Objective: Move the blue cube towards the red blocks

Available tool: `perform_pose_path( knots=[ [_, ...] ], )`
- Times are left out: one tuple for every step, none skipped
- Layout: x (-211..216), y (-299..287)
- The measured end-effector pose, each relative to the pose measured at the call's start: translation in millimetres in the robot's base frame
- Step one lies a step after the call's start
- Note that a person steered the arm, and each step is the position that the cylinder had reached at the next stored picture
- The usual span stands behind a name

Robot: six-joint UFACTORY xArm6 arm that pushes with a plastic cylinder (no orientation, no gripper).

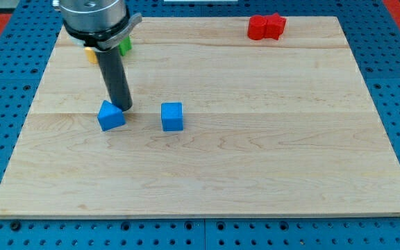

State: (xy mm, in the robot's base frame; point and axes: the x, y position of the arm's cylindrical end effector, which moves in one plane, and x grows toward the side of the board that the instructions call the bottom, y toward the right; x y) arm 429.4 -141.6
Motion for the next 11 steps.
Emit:
perform_pose_path(
  knots=[
    [10, -8],
    [12, 15],
    [19, 22],
    [19, 67],
    [22, 85],
    [37, 85],
    [62, 86],
    [52, 112],
    [27, 118],
    [26, 119],
    [24, 138]
  ],
)
